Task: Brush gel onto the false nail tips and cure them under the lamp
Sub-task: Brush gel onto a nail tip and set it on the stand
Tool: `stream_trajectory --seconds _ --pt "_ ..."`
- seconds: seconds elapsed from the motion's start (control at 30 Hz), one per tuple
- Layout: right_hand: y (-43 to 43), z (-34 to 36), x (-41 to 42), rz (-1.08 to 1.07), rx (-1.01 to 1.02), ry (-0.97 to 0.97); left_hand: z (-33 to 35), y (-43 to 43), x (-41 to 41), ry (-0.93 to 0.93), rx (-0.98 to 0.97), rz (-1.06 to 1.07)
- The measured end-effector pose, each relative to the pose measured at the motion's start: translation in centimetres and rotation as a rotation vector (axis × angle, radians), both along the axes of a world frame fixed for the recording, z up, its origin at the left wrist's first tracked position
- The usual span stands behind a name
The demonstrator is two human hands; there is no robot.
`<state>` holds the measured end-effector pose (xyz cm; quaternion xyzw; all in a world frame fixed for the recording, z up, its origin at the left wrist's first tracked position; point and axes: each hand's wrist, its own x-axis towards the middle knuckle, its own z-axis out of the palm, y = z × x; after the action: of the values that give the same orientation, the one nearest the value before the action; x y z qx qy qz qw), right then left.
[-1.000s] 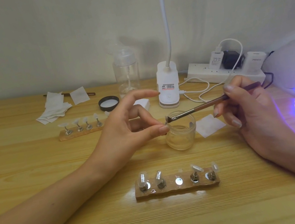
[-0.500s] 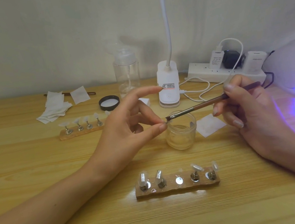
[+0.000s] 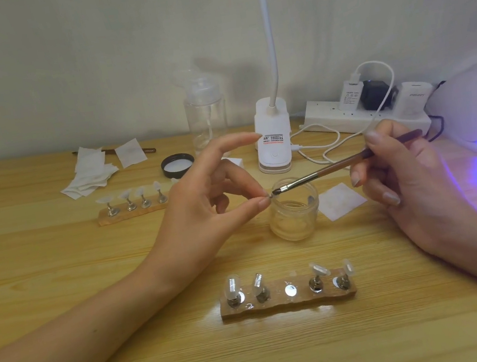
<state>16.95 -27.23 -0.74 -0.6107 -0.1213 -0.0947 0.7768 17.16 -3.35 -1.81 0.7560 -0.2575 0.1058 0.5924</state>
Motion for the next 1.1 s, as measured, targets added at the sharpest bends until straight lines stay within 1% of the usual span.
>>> stream_trajectory --seconds 0.1,0.23,0.4,0.5,0.6,0.73,0.87,1.0,1.1 --pt "0.04 -0.01 0.08 -0.028 -0.019 0.040 0.12 -0.02 -0.18 -0.036 0.022 0.008" --pt "-0.17 -0.02 0.16 -0.057 0.023 0.054 0.14 -0.04 -0.41 -0.074 0.050 0.033" --pt "0.03 0.02 0.14 -0.004 0.016 0.036 0.29 -0.09 -0.58 -0.121 0.080 0.046" --pt "0.09 -0.01 0.21 -0.029 0.016 0.071 0.36 -0.11 -0.62 -0.124 0.085 0.049" --pt "-0.14 -0.06 0.31 -0.054 0.043 0.065 0.35 -0.08 -0.58 -0.129 0.092 0.048" --pt "0.09 -0.01 0.33 -0.002 0.020 0.058 0.26 -0.01 -0.47 -0.134 0.097 0.047" --pt "-0.02 -0.12 0.46 -0.044 0.033 0.094 0.27 -0.03 -0.45 -0.148 0.107 0.049" --pt "-0.08 -0.11 0.40 -0.013 0.030 0.063 0.28 0.00 -0.50 -0.152 0.112 0.049" --pt "0.03 -0.15 0.47 -0.019 0.015 0.081 0.29 -0.05 -0.54 -0.152 0.110 0.048"
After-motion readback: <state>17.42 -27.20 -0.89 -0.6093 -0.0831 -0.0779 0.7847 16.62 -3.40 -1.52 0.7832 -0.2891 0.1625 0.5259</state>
